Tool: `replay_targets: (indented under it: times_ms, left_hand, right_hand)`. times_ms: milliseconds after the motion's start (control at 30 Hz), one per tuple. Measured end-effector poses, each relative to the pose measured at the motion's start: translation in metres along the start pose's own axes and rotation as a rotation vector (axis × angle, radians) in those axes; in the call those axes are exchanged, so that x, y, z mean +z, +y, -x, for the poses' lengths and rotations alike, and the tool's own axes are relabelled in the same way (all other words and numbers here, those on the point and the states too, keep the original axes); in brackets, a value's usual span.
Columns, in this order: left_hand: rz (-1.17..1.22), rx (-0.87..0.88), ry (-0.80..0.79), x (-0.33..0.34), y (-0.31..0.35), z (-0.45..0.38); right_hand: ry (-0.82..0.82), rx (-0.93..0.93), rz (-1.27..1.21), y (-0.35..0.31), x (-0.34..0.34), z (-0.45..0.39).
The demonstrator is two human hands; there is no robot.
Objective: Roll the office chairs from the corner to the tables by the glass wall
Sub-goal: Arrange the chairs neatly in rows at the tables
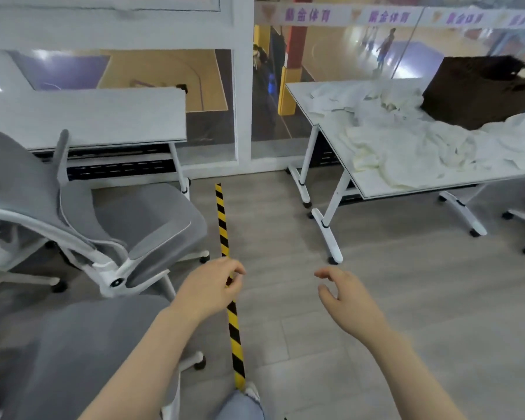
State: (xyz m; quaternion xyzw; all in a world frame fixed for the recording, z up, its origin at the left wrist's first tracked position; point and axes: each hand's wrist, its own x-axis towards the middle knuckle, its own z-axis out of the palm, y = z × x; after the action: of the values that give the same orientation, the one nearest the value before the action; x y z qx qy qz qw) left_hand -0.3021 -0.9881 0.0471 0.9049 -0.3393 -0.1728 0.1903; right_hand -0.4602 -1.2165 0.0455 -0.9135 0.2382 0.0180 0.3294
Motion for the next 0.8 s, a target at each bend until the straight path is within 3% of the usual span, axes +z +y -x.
replay_targets:
  times_ms: [400, 533, 800]
  left_hand:
    - [0.101, -0.303, 0.194, -0.044, -0.067, -0.131]
    - [0.137, -0.461, 0.365, -0.060, -0.095, -0.170]
    - [0.166, -0.765, 0.526, -0.091, -0.128, -0.171]
  right_hand:
    - [-0.216, -0.210, 0.045, -0.028, -0.015, -0.254]
    - [-0.345, -0.364, 0.084, -0.063, -0.015, -0.342]
    - [-0.585, -0.627, 0.130, -0.154, 0.021, -0.449]
